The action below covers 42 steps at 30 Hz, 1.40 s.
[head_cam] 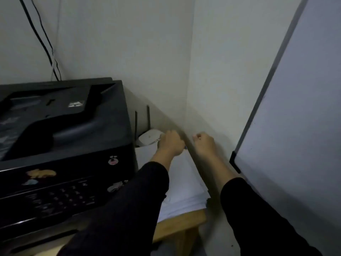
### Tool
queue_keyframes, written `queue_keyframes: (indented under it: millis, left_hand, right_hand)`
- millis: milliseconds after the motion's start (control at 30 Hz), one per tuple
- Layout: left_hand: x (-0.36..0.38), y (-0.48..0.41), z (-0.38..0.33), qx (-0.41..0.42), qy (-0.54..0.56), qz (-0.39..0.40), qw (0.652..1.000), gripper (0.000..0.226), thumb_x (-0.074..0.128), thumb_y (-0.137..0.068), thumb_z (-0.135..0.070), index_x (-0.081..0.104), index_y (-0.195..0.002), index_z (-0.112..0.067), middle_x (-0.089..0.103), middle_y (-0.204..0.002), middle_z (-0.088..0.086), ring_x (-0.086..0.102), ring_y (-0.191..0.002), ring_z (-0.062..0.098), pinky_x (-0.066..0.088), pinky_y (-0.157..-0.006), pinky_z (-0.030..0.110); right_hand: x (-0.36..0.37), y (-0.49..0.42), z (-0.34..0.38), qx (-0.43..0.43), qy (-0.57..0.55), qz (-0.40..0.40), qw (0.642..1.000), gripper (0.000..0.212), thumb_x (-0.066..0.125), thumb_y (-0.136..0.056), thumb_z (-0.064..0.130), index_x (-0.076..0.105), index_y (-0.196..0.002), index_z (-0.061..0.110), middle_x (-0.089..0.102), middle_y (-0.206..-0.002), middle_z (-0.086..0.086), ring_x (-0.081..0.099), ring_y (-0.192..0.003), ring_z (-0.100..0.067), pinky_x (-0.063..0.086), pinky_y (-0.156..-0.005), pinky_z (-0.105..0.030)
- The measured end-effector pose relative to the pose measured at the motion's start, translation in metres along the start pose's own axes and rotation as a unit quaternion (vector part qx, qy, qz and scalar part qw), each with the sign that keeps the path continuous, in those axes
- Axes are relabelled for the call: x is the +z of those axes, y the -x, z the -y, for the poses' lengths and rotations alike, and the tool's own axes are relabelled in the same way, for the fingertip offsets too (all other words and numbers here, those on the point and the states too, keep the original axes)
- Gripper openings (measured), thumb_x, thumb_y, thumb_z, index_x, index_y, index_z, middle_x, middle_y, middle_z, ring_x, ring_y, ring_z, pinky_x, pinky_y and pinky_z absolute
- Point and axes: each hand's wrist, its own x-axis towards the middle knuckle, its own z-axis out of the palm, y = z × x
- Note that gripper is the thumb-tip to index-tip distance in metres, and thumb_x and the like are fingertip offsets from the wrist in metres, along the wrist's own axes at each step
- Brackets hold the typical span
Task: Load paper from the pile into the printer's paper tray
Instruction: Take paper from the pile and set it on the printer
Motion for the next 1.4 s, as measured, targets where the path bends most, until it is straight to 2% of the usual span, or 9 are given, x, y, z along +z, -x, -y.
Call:
queue_keyframes:
  millis: [133,200,400,633,767,867,1167,1300,1400]
  left_hand:
    - [0.051,0.004,0.049,-0.095,-0.047,0.099,0.989,0.044,0.041,-0.094,-0.017,0.041,-0.135,-0.001,0.038,-0.143,0.018,0.036,-0.13,0.037,0.037,-0.104,0.042]
    - [0.071,0.008,0.069,-0.128,-0.059,0.13,0.981,0.044,0.04,-0.093,-0.015,0.039,-0.135,-0.001,0.034,-0.144,0.017,0.033,-0.132,0.036,0.036,-0.105,0.042]
    - [0.096,0.009,0.093,-0.159,-0.098,0.187,0.964,0.046,0.046,-0.093,-0.015,0.034,-0.137,-0.004,0.019,-0.149,0.012,0.026,-0.136,0.035,0.034,-0.108,0.042]
    - [0.103,0.005,0.097,-0.153,-0.129,0.179,0.963,0.051,0.054,-0.091,-0.018,0.034,-0.136,-0.007,0.02,-0.147,0.012,0.028,-0.132,0.035,0.039,-0.104,0.042]
    - [0.106,0.004,0.095,-0.147,-0.148,0.179,0.962,0.054,0.054,-0.091,-0.018,0.031,-0.138,-0.008,0.015,-0.15,0.012,0.027,-0.132,0.034,0.041,-0.102,0.041]
    - [0.107,0.005,0.094,-0.144,-0.164,0.181,0.959,0.053,0.053,-0.091,-0.019,0.03,-0.138,-0.009,0.017,-0.149,0.012,0.028,-0.132,0.034,0.04,-0.103,0.041]
    - [0.095,0.009,0.084,-0.222,-0.079,0.18,0.955,0.053,0.047,-0.092,-0.021,0.028,-0.14,-0.007,0.018,-0.149,0.013,0.025,-0.136,0.034,0.032,-0.11,0.041]
    - [0.07,0.001,0.068,-0.301,0.057,0.076,0.949,0.058,0.048,-0.091,-0.022,0.026,-0.142,-0.004,0.019,-0.15,0.017,0.021,-0.139,0.035,0.03,-0.111,0.041]
    - [0.049,-0.006,0.052,-0.31,0.046,-0.028,0.949,0.067,0.054,-0.086,-0.023,0.024,-0.143,-0.002,0.019,-0.151,0.019,0.02,-0.139,0.037,0.028,-0.114,0.046]
  right_hand:
    - [0.032,-0.004,-0.051,0.093,0.05,0.125,0.986,0.033,0.044,-0.095,0.023,0.061,-0.103,-0.004,0.064,-0.107,-0.021,0.061,-0.107,-0.037,0.048,-0.085,-0.036]
    - [0.046,0.0,-0.065,0.127,0.074,0.181,0.972,0.037,0.044,-0.096,0.025,0.058,-0.115,-0.004,0.061,-0.119,-0.02,0.058,-0.112,-0.037,0.047,-0.087,-0.034]
    - [0.082,0.003,-0.076,0.199,0.122,0.253,0.939,0.051,0.043,-0.094,0.045,0.053,-0.126,0.007,0.053,-0.132,-0.013,0.049,-0.12,-0.032,0.043,-0.102,-0.041]
    - [0.111,0.014,-0.051,0.121,0.247,0.143,0.951,0.032,0.053,-0.091,0.026,0.064,-0.108,0.001,0.064,-0.114,-0.016,0.061,-0.101,-0.027,0.052,-0.09,-0.034]
    - [0.108,0.014,-0.038,0.138,0.09,0.083,0.983,0.029,0.058,-0.091,0.019,0.058,-0.113,0.0,0.065,-0.114,-0.015,0.063,-0.102,-0.027,0.055,-0.085,-0.031]
    - [0.094,0.008,-0.038,0.157,0.003,0.107,0.982,0.029,0.053,-0.093,0.019,0.051,-0.118,0.004,0.063,-0.119,-0.014,0.063,-0.105,-0.028,0.052,-0.082,-0.031]
    - [0.077,-0.007,-0.056,0.175,-0.039,0.192,0.965,0.026,0.043,-0.095,0.005,0.058,-0.115,0.001,0.062,-0.12,-0.017,0.059,-0.098,-0.029,0.049,-0.082,-0.031]
    - [0.063,-0.015,-0.064,0.214,-0.09,0.195,0.953,0.029,0.057,-0.09,0.004,0.058,-0.118,-0.004,0.061,-0.119,-0.02,0.058,-0.101,-0.033,0.046,-0.083,-0.032]
    - [0.056,-0.018,-0.076,0.227,-0.136,0.197,0.944,0.041,0.063,-0.088,0.005,0.054,-0.125,-0.008,0.061,-0.124,-0.023,0.059,-0.111,-0.036,0.047,-0.097,-0.041]
